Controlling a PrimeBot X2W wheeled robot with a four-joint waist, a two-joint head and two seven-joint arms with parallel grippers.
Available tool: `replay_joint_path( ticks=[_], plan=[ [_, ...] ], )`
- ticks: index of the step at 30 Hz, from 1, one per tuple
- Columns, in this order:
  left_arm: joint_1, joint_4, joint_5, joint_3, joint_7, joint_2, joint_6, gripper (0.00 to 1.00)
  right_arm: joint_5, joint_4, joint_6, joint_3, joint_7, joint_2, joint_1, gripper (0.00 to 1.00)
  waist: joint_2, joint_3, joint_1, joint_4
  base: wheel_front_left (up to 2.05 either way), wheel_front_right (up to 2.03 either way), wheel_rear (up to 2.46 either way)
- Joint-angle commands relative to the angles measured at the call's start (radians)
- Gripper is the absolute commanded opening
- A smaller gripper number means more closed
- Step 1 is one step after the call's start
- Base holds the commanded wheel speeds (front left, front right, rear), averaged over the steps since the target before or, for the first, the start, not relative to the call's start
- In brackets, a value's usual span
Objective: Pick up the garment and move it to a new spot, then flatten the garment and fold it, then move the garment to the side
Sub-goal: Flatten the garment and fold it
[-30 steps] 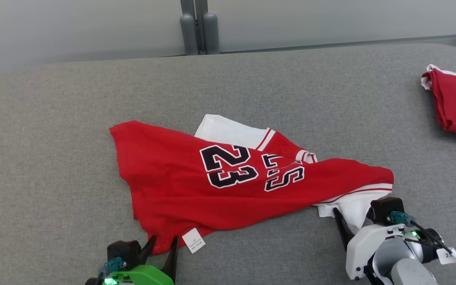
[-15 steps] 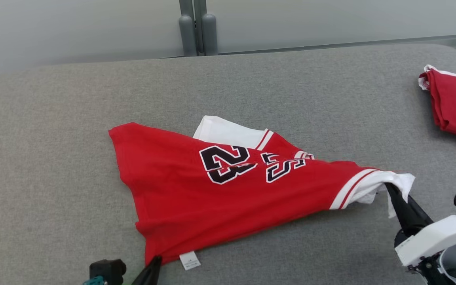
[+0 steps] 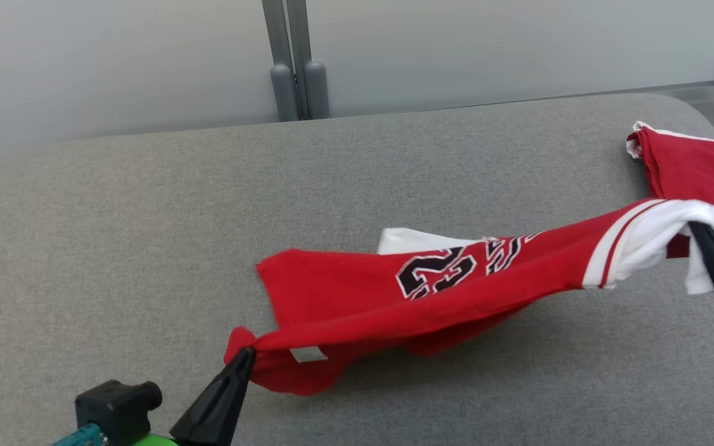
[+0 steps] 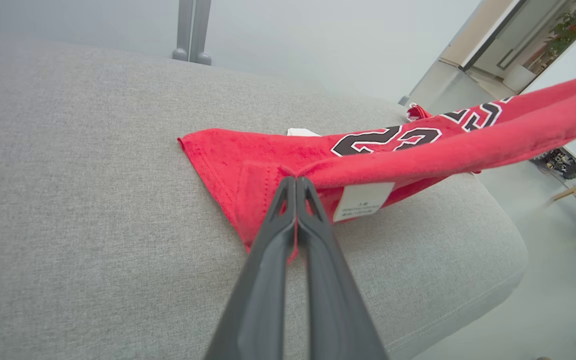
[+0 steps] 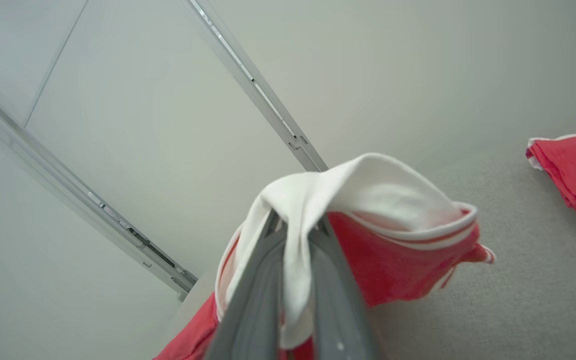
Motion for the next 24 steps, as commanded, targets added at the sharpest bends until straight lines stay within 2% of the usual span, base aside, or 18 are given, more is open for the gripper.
replay_joint_path(
  ticks=[1,4,7,9,12,15,18,21,24],
  plan=[
    [-0.008,-0.07,0.001,0.007,0.032,0.025,0.007,0.0,0.019,-0.051,0.0,-0.021,0.021,0.001,-0.035,0.0,0.0,-0.02,-0.0001,-0.002,0.0,0.0,0.0],
    [-0.075,-0.221,0.011,0.027,0.12,0.075,0.017,0.0,0.061,-0.121,0.0,-0.059,0.09,0.004,-0.106,0.0,0.0,-0.022,-0.0001,-0.004,0.0,0.0,0.0],
    [-0.197,-0.316,-0.006,0.048,0.228,0.122,0.018,0.0,0.063,-0.118,0.0,-0.118,0.177,-0.019,-0.237,0.0,0.0,0.0,-0.0001,-0.001,0.0,0.0,0.0],
    [-0.309,-0.331,-0.028,0.061,0.299,0.152,0.014,0.0,0.039,-0.074,0.0,-0.153,0.231,-0.034,-0.345,0.0,0.0,0.038,-0.0001,0.0,0.0,0.0,0.0],
    [-0.505,-0.296,-0.083,0.059,0.387,0.149,0.02,0.0,-0.007,0.014,0.0,-0.175,0.302,-0.045,-0.53,0.0,0.0,0.132,-0.0001,0.009,0.0,0.0,0.0],
    [-0.763,-0.17,-0.097,0.051,0.458,0.15,0.012,0.0,-0.103,0.141,0.0,-0.178,0.35,-0.049,-0.766,0.0,0.0,0.266,-0.0001,0.028,0.0,0.0,0.0],
    [-1.036,0.005,-0.053,0.042,0.457,0.121,0.013,0.0,-0.215,0.28,0.0,-0.16,0.359,-0.036,-1.01,0.0,0.0,0.396,-0.0001,0.048,0.0,0.0,0.0],
    [-1.312,0.224,0.045,0.025,0.383,0.081,0.017,0.0,-0.344,0.448,0.0,-0.132,0.316,-0.007,-1.276,0.0,0.0,0.522,-0.0001,0.066,0.0,0.0,0.0],
    [-1.542,0.44,0.147,0.016,0.251,0.048,0.027,0.0,-0.444,0.607,0.0,-0.119,0.203,0.017,-1.497,0.0,0.0,0.605,-0.0001,0.072,0.0,0.0,0.0]
  ],
)
